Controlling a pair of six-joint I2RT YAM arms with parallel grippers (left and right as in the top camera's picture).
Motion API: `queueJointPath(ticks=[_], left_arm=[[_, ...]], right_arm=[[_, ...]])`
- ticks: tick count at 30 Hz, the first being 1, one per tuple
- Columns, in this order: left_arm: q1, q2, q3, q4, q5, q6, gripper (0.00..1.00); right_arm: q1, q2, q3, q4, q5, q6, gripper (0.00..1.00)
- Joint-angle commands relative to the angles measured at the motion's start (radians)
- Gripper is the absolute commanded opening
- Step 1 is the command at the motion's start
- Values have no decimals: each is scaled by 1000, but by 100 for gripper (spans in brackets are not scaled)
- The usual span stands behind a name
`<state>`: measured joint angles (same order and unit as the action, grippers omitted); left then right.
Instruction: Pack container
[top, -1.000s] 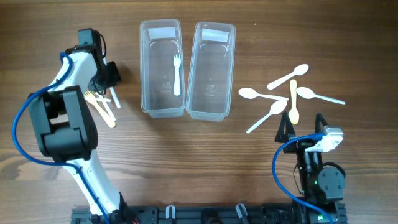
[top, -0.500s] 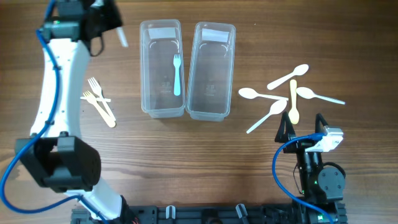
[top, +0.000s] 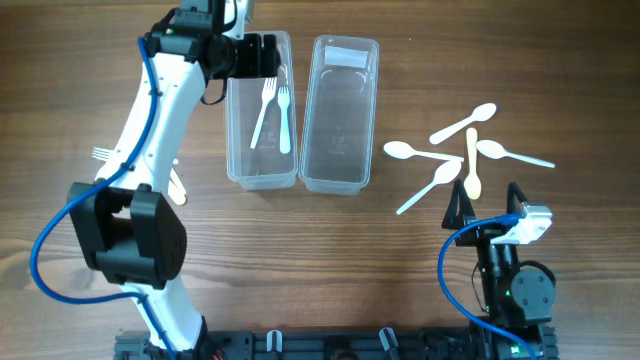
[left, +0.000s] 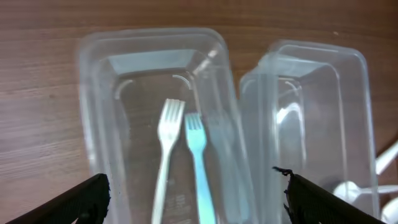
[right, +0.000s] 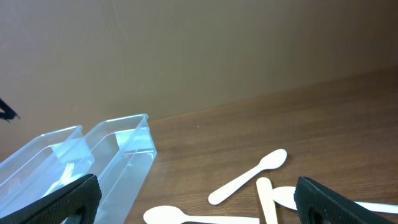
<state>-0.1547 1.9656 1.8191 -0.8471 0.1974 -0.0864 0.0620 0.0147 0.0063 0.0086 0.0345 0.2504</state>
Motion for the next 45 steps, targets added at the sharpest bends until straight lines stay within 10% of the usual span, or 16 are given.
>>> queueJointPath(ticks=[1,7,10,13,16,38,45], left_arm=[[75,-142,29,-31,-201,-12,90],[266,-176,-31,-346,-284,-266,77],[267,-149,-165,-314,-281,-267,71],[267,-125,-300,-200,-277,-351,46],[267,-117,-383,-114,-277,-372,46],[360,-54,-624,87,-272,-150,38],[386,-53,-624,160,-68,-74,28]], right_arm=[[2,-7,-1,6,17,14,100],[2,-7,-1,6,17,14,100],[2,-7,-1,6,17,15,100],[2,-7,-1,6,17,15,100],[2,-7,-1,5,17,14,100],[2,-7,-1,5,17,15,100],[2,-7,-1,5,17,15,100]])
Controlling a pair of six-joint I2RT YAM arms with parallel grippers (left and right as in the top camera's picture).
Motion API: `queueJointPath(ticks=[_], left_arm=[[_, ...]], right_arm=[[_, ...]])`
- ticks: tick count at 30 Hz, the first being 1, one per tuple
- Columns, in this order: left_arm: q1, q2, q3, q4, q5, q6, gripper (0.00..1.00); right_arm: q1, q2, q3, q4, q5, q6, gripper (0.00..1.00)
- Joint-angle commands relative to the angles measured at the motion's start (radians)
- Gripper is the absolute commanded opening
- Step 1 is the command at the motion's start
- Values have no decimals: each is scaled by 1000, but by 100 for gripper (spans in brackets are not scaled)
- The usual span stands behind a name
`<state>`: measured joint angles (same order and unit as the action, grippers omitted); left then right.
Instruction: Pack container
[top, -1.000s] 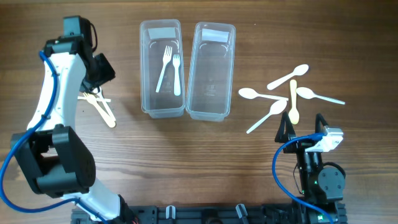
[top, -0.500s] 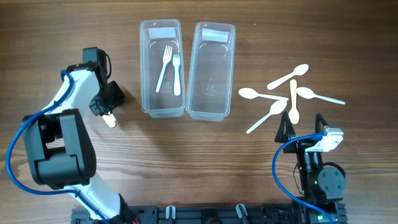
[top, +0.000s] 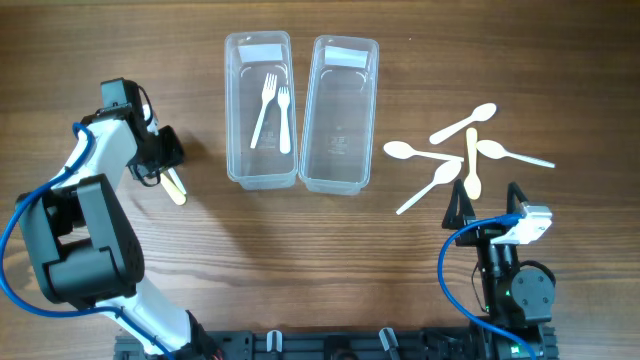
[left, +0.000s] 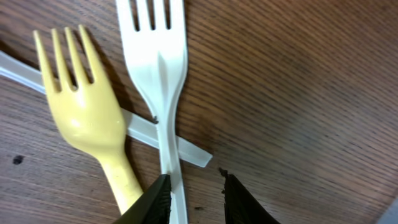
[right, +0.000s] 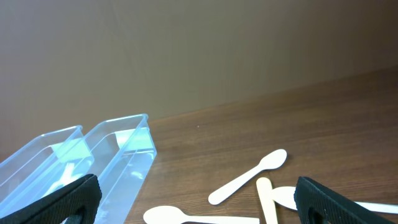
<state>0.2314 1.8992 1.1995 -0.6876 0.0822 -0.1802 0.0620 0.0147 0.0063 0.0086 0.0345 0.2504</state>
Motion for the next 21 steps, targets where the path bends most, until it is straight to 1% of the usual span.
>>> queueJointPath(ticks=[1,2,4,6,7,9,14,18,21], left_arm=[[0,13,-5,-3,47,20,27],[0,14,-5,-7,39,20,25],[0,26,-5,-12,29,20,26],[0,31,-5,-15,29,16,38],[0,31,-5,-16,30,16,41],[0,31,-5,-26,29,16,42],[0,45,-5,-32,11,17,33],[0,77,-5,-68,11,17,30],[0,77,-5,-68,14,16,4]], right_arm=[[2,-7,-1,5,17,15,100],[2,-7,-1,5,17,14,100],[2,-7,-1,6,17,15,100],[2,-7,-1,6,17,15,100],[2,-7,-1,6,17,15,100],[2,-7,-1,6,17,14,100],[2,-7,-1,6,17,14,100],[2,-7,-1,5,17,15,100],[2,-7,-1,6,17,14,100]])
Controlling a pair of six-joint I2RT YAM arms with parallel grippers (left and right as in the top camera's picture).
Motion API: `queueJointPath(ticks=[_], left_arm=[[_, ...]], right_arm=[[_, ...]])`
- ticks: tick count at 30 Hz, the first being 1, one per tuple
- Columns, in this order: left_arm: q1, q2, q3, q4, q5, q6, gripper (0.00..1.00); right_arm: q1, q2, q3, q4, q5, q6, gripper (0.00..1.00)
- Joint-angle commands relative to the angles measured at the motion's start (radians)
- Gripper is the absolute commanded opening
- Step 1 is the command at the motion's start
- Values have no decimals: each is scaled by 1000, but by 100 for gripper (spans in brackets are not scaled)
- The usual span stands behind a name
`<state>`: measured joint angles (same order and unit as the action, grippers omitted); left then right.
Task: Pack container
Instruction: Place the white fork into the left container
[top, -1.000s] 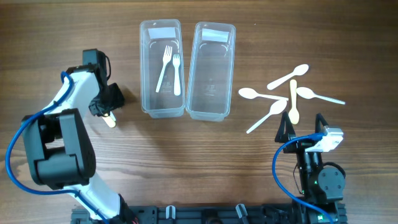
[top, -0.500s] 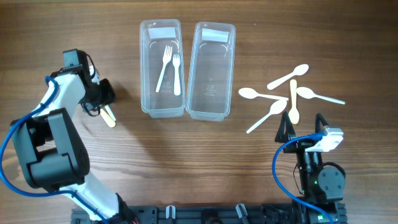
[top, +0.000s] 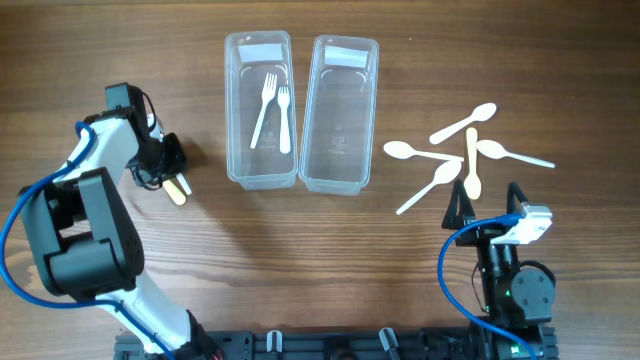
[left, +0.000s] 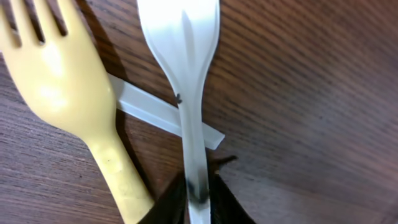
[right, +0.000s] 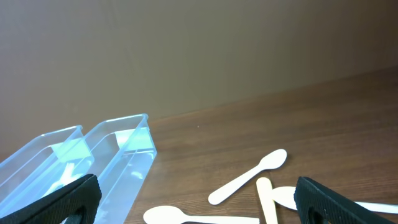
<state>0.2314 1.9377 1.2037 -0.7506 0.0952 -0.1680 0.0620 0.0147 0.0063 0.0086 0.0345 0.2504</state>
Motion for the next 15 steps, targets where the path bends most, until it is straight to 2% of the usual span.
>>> queueJointPath(ticks=[1,5,8,10,12,15], left_arm=[[0,39,-9,-5,16,3,4],[0,23,27,-9,73,-4,4],[0,-41,204,-53,72,-4,4],[-12,-92,389,-124,72,-27,4],[-71,-127,472,-149,75,-27,4],[-237,-132,483,-113,94,-22,4]], right_arm=[[2,-7,-1,6,17,14,100],[2,-7,-1,6,17,14,100],[2,-7,-1,6,17,14,100],[2,-7,-1,6,17,15,100],[2,-7,-1,6,17,15,100],[2,-7,-1,6,17,14,100]])
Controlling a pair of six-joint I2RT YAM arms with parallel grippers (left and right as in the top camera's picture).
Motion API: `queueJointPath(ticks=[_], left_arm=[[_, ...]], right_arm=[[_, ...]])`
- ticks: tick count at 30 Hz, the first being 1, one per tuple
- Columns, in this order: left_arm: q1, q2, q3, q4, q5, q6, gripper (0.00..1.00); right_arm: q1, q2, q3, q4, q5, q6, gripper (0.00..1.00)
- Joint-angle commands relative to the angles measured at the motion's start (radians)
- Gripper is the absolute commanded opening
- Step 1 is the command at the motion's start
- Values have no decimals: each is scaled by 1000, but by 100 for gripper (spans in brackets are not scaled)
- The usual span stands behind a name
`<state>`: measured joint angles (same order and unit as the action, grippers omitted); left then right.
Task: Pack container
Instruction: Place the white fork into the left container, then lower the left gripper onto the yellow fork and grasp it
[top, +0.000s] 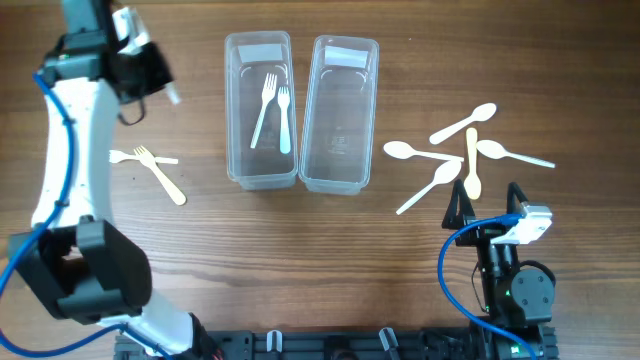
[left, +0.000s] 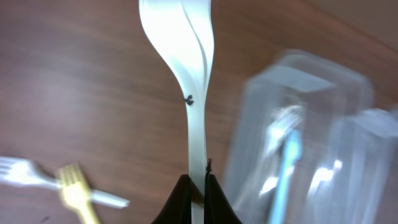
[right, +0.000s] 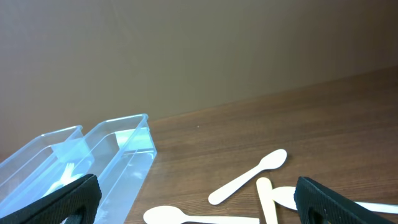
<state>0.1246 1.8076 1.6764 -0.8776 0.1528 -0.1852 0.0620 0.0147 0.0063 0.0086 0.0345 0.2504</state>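
Observation:
My left gripper (top: 158, 82) hangs above the table left of the containers, shut on the handle of a white fork (left: 194, 93) that points away from the wrist camera. The left clear container (top: 236, 120) holds a white fork (top: 264, 110) and a light blue fork (top: 284, 118). The right clear container (top: 340, 150) has nothing in it. On the table at the left lie a white fork (top: 135, 156) and a yellow fork (top: 165, 178). My right gripper (top: 487, 200) stands open near the front edge, just short of the spoons.
Several white and cream spoons (top: 465, 150) lie scattered on the wood to the right of the containers. The right gripper's fingers (right: 68, 202) frame them in the right wrist view. The right arm's base stands at the table's front edge.
My left gripper was down at the table, shut on the white fork beside the yellow one. It now holds that fork raised, farther back and nearer the left container. The right arm is unchanged.
My left gripper was open over the left container with two forks in it. Then it was down at the loose forks on the left, jaws open round a white fork's handle. Then it was shut on that handle, and now the fork is off the table.

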Motion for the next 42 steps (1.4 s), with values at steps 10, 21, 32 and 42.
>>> queueJointPath(ticks=[10,21,32,42], left_arm=[[-330,87,11,-14,-31,22,68],[-73,-51,-112,-377,-259,-554,71],[116,-34,-582,159,-238,-313,58],[115,39,-586,77,-82,-298,44]], right_arm=[[2,-7,-1,5,17,14,100],[2,-7,-1,5,17,15,100],[2,-7,-1,6,17,15,100],[2,-7,-1,6,17,14,100]])
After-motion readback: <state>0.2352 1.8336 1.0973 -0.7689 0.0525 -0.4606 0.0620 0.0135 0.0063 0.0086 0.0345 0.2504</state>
